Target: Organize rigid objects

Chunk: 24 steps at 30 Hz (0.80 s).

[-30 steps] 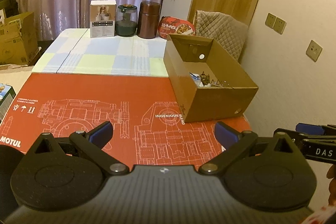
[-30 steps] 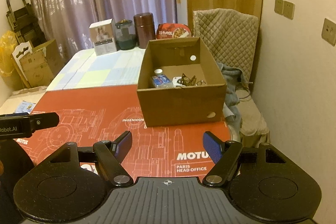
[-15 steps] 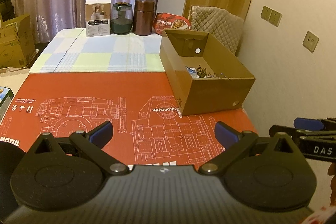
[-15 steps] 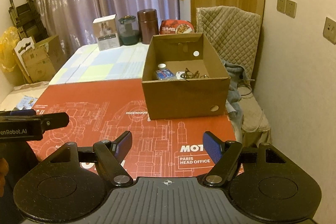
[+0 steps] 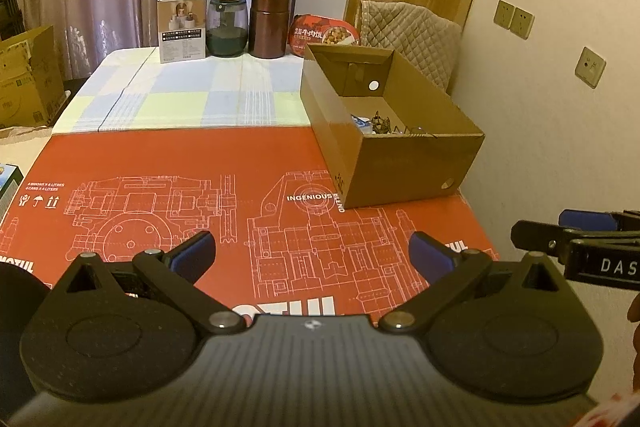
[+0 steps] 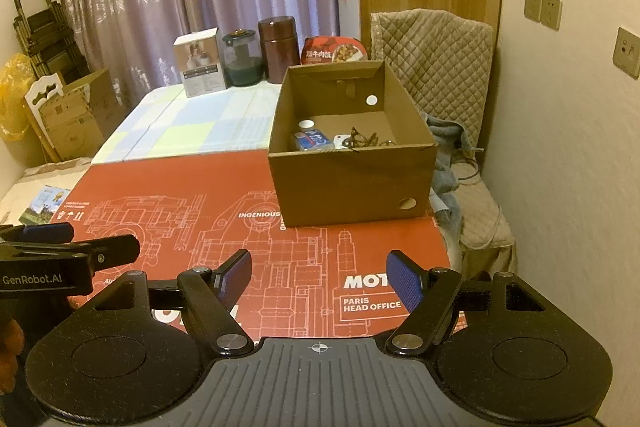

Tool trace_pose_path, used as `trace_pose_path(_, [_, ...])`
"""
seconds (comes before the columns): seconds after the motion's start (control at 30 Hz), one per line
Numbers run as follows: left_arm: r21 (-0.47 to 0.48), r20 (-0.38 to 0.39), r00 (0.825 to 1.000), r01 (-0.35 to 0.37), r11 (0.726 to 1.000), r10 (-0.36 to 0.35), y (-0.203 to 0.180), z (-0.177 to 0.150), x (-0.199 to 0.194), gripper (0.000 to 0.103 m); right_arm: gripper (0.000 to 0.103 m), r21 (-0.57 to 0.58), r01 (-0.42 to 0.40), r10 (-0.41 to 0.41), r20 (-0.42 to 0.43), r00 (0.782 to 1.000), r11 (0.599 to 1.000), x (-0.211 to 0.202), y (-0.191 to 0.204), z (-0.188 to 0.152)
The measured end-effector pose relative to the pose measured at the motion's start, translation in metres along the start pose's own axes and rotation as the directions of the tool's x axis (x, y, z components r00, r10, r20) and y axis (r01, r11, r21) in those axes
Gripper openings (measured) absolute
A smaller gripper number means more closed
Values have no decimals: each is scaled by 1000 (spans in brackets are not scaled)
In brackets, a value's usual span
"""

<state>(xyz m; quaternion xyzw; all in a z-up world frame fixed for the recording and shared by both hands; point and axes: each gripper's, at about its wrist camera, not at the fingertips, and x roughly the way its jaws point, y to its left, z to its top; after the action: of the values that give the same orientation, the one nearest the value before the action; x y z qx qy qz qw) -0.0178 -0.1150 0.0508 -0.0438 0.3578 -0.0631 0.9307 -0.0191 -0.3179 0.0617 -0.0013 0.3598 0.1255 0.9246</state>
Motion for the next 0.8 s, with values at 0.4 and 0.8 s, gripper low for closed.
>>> trace_pose_path(0.4, [2, -7, 1000, 1, 1000, 0, -2, -3, 4, 102, 71, 4, -1, 1, 0, 1000, 1000, 1, 1, 0])
trace_pose_path(0.8, [4, -8, 1000, -1, 1000, 1, -3, -4, 5, 102, 71, 12, -2, 2, 5, 1000, 1000, 2, 0, -2])
